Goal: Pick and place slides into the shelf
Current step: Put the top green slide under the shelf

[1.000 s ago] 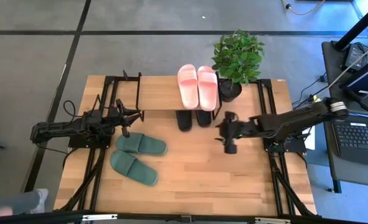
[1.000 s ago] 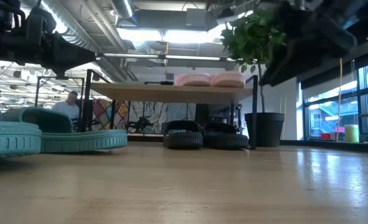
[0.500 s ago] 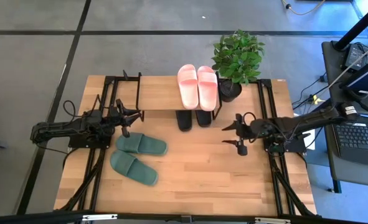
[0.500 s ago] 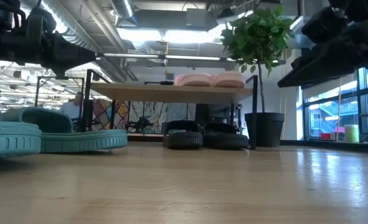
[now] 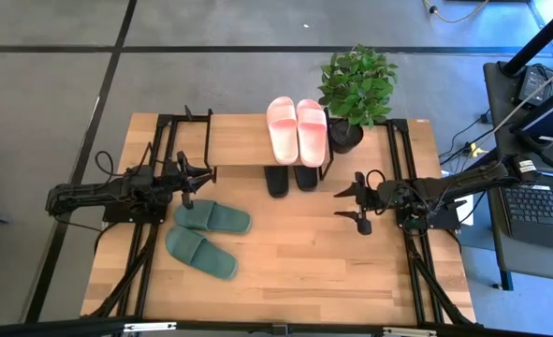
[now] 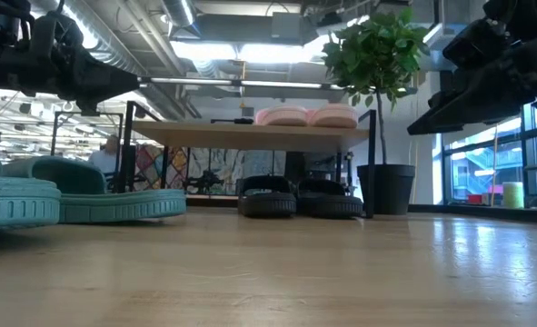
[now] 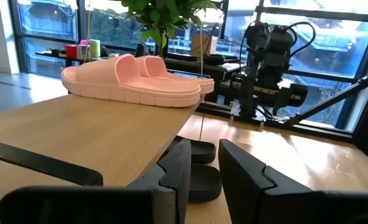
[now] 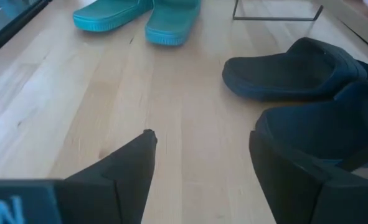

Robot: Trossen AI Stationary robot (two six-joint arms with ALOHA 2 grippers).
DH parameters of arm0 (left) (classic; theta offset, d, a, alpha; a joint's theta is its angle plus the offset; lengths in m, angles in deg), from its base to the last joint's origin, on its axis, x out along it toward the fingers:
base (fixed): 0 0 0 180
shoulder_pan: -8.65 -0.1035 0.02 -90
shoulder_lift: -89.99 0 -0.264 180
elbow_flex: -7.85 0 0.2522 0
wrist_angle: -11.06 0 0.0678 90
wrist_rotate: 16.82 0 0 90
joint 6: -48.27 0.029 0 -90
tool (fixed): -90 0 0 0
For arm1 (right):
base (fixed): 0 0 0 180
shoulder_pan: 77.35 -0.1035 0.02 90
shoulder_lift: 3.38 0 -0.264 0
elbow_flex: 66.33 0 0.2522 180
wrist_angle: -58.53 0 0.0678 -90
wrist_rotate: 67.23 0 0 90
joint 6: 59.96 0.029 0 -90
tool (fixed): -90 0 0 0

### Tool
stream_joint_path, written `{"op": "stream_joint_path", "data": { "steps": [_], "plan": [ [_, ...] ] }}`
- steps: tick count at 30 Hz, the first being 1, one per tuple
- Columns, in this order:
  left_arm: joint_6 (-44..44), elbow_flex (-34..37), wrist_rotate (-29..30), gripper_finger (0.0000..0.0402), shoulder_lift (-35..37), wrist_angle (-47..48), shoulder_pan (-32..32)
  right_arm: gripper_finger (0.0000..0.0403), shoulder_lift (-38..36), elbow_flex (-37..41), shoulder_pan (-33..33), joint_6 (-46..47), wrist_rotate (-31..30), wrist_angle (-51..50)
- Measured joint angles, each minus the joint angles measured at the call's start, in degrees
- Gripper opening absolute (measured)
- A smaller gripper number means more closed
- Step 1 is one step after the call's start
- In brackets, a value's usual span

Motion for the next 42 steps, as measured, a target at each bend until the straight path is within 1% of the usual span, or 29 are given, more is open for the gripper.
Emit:
{"op": "stream_joint_path", "data": {
  "steps": [5, 10, 12, 15, 21, 24, 28, 29, 31, 34, 37, 42],
  "plan": [
    [0.0, -0.01, 0.51, 0.0076, 0.0, -1.24, -0.02, 0.0257, 0.0, 0.0, 0.0, -0.27, -0.02, -0.34],
    [-0.48, 0.0, 0.08, 0.0077, 0.0, -1.44, -0.02, 0.0257, 0.0, 0.0, 0.0, -3.49, -0.06, -0.48],
    [-0.11, 0.0, 0.15, 0.0083, 0.0, -2.45, -0.02, 0.0257, 0.02, 0.0, 0.0, -5.21, -0.07, -0.48],
    [0.33, 0.0, 0.1, 0.0108, 0.0, -3.94, -0.02, 0.0257, 0.02, 0.0, 0.0, -7.45, -0.11, -0.52],
    [0.44, 0.0, 0.1, 0.018, 0.0, -4.19, -0.02, 0.0257, 0.02, 0.0, 0.0, -9.19, -0.2, -0.55],
    [0.23, -0.03, -0.39, 0.0203, 0.0, -4.99, 0.01, 0.0257, 0.02, 0.0, 0.0, -9.97, -0.2, -0.57],
    [4.79, -2.02, -7.22, 0.0211, -0.04, -4.71, 1.16, 0.0257, 0.02, -0.01, 0.0, -11.85, -0.2, -0.58],
    [5.13, -3.0, -7.48, 0.0211, -0.35, -4.47, 1.84, 0.0257, 0.02, -0.01, 0.0, -11.87, -0.2, -0.59],
    [5.2, -5.31, -6.52, 0.0211, -1.77, -2.01, 3.36, 0.0257, 0.02, 0.0, 0.0, -11.82, -0.2, -0.59],
    [3.94, -9.86, -2.06, 0.0211, -5.53, 4.95, 6.08, 0.0257, 0.02, 0.0, 0.0, -11.82, -0.2, -0.57],
    [0.52, -14.62, 2.68, 0.0212, -12.02, 10.06, 9.01, 0.0257, 0.02, -0.01, 0.07, -11.82, -0.2, -0.43],
    [-4.27, -22.41, 5.46, 0.0212, -25.47, 11.03, 14.68, 0.0257, 0.02, -0.02, 0.07, -11.8, -0.2, -0.22]
  ]
}}
